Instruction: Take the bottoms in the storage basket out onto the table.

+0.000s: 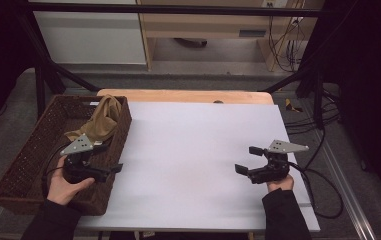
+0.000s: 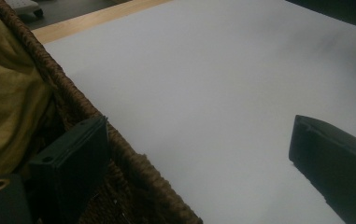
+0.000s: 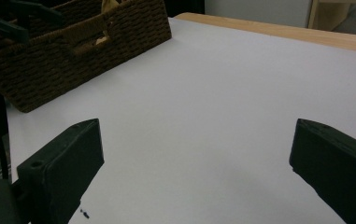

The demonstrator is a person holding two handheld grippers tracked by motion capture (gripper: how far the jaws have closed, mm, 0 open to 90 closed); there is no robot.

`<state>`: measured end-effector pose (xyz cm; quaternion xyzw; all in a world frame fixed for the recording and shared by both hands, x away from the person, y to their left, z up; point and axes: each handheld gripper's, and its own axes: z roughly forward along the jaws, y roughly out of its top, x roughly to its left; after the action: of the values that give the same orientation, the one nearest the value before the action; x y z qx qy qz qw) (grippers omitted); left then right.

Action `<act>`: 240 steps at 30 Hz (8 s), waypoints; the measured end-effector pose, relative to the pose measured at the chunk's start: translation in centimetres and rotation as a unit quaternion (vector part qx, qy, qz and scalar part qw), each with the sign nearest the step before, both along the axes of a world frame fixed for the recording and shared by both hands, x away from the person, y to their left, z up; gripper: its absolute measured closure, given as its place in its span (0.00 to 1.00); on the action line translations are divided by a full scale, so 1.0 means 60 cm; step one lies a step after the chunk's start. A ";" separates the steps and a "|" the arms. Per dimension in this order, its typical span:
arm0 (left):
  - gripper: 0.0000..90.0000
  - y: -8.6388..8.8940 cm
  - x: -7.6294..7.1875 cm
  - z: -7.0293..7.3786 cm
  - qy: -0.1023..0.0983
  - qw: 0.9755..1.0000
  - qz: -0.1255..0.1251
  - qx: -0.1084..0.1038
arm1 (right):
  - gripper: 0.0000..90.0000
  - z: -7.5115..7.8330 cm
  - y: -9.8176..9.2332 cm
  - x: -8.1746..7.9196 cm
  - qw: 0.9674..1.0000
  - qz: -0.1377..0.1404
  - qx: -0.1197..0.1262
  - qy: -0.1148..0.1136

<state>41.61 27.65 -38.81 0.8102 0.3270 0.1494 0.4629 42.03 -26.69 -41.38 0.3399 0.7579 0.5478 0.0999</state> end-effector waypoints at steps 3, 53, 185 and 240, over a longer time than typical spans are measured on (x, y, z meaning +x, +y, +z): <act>0.06 0.000 0.000 0.001 0.001 1.000 0.000 0.001 | 0.04 0.000 0.000 0.000 1.000 0.001 0.000 0.001; 0.06 0.028 -0.002 0.026 0.017 0.999 0.019 0.020 | 0.04 -0.004 0.000 0.002 1.000 0.002 -0.006 0.005; 0.04 0.028 0.109 0.105 0.022 0.989 0.112 0.093 | 0.04 -0.011 0.005 0.006 1.000 0.000 -0.019 0.014; 0.07 0.042 0.192 0.057 0.036 0.975 0.187 0.115 | 0.04 -0.013 0.006 0.008 1.000 0.000 -0.022 0.015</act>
<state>53.13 30.18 -35.41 0.7873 0.4702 0.2407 0.3180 42.50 -26.32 -42.19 0.3457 0.7716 0.5254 0.0956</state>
